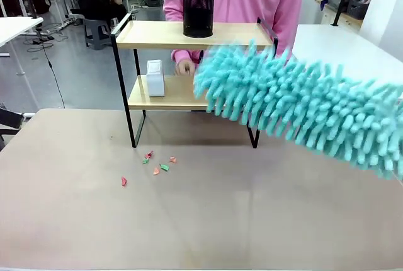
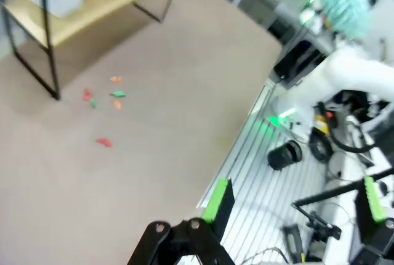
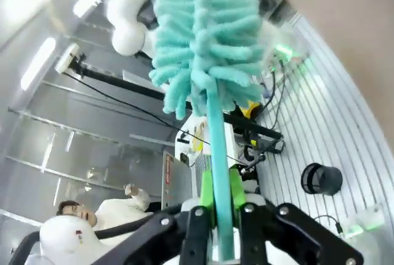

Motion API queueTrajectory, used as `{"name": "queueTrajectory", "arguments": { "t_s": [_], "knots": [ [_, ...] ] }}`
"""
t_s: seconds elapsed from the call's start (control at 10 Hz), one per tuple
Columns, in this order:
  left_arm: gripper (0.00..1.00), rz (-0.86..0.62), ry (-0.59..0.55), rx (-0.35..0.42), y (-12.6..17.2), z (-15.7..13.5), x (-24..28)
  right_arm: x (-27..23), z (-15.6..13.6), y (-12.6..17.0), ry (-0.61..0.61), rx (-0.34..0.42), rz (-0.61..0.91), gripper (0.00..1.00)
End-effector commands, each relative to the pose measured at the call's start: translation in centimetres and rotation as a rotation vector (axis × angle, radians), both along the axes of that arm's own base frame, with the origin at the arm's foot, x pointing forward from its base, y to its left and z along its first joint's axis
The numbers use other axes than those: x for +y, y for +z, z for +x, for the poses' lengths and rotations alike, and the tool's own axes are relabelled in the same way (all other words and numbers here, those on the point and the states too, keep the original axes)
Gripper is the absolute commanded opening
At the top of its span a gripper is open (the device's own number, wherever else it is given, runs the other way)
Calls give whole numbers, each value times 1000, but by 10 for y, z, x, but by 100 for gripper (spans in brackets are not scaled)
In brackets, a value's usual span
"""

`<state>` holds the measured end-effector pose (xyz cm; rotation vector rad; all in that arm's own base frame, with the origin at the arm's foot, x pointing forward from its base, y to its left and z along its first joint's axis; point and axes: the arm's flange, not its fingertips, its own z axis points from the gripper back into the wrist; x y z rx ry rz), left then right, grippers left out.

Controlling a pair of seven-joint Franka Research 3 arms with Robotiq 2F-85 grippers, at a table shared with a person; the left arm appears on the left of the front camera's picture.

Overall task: Clean the shelf.
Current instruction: Hand the Duster back to the human.

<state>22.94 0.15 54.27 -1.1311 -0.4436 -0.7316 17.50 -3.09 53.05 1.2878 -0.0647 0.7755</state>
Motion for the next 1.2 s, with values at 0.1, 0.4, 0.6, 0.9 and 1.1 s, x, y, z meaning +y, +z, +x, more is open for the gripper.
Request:
{"name": "queueTrajectory", "arguments": {
  "t_s": [0.1,0.4,0.6,0.9,1.1],
  "knots": [
    [100,0,0,0,0,0,0,0,0,0,0,0,0,12],
    [100,-78,-252,-46,7,22,-59,48,46,21,260,15,-141,12],
    [100,-100,-296,-28,4,40,-91,70,80,33,371,78,-265,12],
    [100,-92,-345,40,-11,63,-135,113,125,43,537,121,-417,12],
    [100,-70,-378,60,-22,75,-172,136,145,43,603,120,-433,12]
  ]
}}
